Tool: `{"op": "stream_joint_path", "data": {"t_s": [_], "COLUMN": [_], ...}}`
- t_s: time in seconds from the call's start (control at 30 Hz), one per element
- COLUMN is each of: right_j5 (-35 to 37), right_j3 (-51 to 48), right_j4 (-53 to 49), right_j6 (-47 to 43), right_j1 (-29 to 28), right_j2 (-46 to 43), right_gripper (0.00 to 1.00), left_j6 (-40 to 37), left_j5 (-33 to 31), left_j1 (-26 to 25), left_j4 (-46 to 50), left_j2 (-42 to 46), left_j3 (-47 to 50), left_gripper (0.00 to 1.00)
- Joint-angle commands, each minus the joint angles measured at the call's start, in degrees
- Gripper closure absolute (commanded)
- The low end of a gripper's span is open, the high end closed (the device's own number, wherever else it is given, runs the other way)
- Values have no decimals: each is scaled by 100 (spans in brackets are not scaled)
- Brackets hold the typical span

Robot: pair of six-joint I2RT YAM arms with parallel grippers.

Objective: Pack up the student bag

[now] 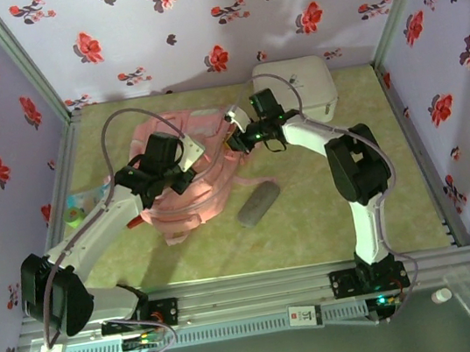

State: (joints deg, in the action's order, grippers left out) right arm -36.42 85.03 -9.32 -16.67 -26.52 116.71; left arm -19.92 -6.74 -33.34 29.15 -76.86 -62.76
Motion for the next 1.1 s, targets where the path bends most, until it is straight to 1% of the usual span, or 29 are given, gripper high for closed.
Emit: {"op": "stream_joint_path", "data": {"t_s": [0.0, 0.1, 0.2, 0.33, 0.53, 0.63, 0.73, 0.93, 1.07], "right_j5": [153, 210, 237, 78, -2, -7, 2, 13, -9], "right_j3": [-16, -89, -202, -311, -683, -893, -1081, -1450, -1874], "right_j4": [-67, -182, -310, -570, -733, -764, -719, -327, 248], "right_j6": [-134, -199, -274, -337, -250, -155, 60, 861, 1424], "right_j1": [19, 64, 77, 77, 8, -117, -257, -516, -757], "right_j2": [-192, -403, -619, -824, -1218, -1411, -1570, -1766, -1892], "right_gripper": [97, 100, 100, 100, 100, 100, 100, 100, 100], "left_j6": [198, 233, 276, 382, 790, 959, 1120, 1409, 1596], "left_j5": [137, 138, 138, 138, 153, 191, 197, 227, 235], "left_j1": [47, 45, 47, 45, 44, 35, 31, 5, 12], "left_j4": [-406, -447, -497, -644, -1034, -1216, -1396, -1634, -1715], "left_j2": [133, 50, -47, -137, -323, -462, -590, -843, -991], "left_j3": [-271, -287, -315, -316, -247, -227, -241, -311, -368], "left_gripper": [99, 99, 99, 99, 99, 100, 100, 100, 100]}}
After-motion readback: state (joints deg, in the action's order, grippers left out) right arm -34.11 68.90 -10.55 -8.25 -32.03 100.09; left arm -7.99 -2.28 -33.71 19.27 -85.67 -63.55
